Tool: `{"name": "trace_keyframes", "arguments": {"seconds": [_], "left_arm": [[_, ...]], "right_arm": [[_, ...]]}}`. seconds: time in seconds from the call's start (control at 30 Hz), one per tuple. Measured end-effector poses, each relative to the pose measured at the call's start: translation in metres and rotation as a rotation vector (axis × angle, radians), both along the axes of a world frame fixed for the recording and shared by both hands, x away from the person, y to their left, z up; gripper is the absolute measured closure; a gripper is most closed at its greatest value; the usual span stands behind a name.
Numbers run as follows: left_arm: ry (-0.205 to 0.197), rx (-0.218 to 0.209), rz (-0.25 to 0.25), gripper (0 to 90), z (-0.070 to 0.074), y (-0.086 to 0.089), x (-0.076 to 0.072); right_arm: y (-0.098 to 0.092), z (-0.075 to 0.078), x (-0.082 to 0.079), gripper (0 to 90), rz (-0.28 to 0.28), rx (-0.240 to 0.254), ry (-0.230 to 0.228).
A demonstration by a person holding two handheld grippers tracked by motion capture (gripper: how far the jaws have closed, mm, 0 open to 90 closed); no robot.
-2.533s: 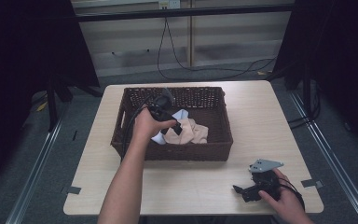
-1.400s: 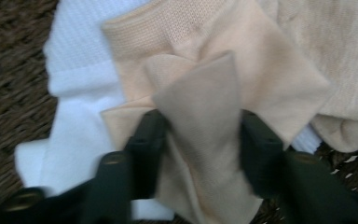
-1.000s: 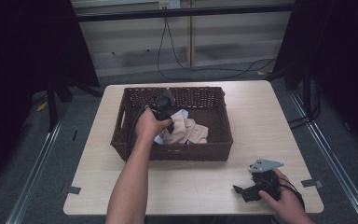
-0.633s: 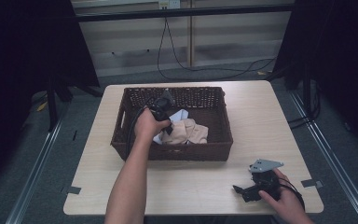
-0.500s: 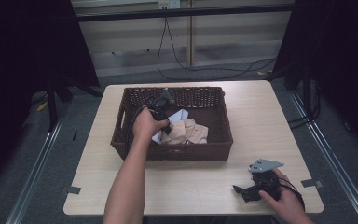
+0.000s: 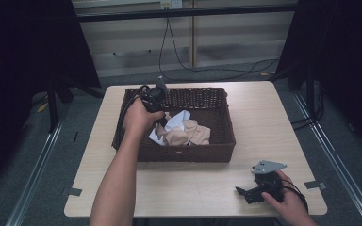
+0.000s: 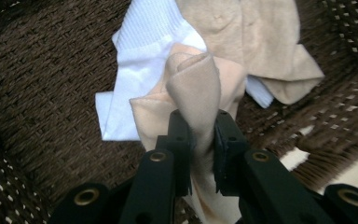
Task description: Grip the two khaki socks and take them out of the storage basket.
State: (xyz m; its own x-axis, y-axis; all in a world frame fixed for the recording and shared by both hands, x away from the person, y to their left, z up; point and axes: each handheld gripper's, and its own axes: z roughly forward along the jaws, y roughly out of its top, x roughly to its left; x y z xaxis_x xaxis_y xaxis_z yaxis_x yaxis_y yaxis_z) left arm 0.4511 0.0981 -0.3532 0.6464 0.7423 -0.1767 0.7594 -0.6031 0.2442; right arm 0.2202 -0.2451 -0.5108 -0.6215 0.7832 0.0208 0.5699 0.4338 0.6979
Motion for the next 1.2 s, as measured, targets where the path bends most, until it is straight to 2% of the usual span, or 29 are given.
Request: {"name": "trace_keyframes", "arguments": {"seconds": [0.03,0.1,0.13,0.2,0.23,0.33,0.4,0.43,0.67,0.77,1.0,1.2], "left_arm": [[0.007,-0.02,-0.007,79.5,0.005,0.001,-0.001],[0.013,-0.03,-0.006,79.5,0.008,0.001,-0.002],[0.021,-0.029,-0.013,79.6,0.014,0.001,-0.004],[0.006,-0.026,-0.009,79.6,0.02,0.001,-0.007],[0.011,-0.027,-0.014,79.6,0.024,0.002,-0.007],[0.018,-0.039,-0.014,79.6,0.029,0.002,-0.009],[0.027,-0.027,-0.014,79.6,0.034,0.001,-0.01],[0.041,-0.036,-0.019,79.6,0.037,0.001,-0.012],[0.038,-0.043,-0.03,79.6,0.051,0.001,-0.018],[0.039,-0.063,-0.031,79.6,0.06,0.002,-0.023],[0.057,-0.075,-0.045,79.6,0.07,0.004,-0.03],[0.058,-0.079,-0.071,79.6,0.075,0.008,-0.041]], "right_arm": [[0.0,0.0,0.0,0.0,0.0,-0.001,0.003],[0.0,0.0,0.0,0.0,0.001,-0.001,0.002],[0.0,0.0,0.0,0.0,0.001,-0.002,0.002],[0.0,0.0,0.0,0.0,-0.001,0.0,0.005],[0.0,0.0,0.0,0.0,0.0,-0.001,0.003],[0.0,0.0,0.0,0.0,-0.001,0.0,0.005],[0.0,0.0,0.0,0.0,0.0,0.0,0.005],[0.0,0.0,0.0,0.0,0.0,-0.001,0.003],[0.0,0.0,0.0,0.0,0.0,-0.001,0.003],[0.0,0.0,0.0,0.0,0.0,-0.001,0.004],[0.0,0.0,0.0,0.0,0.0,-0.001,0.003],[0.0,0.0,0.0,0.0,0.0,-0.001,0.003]]}}
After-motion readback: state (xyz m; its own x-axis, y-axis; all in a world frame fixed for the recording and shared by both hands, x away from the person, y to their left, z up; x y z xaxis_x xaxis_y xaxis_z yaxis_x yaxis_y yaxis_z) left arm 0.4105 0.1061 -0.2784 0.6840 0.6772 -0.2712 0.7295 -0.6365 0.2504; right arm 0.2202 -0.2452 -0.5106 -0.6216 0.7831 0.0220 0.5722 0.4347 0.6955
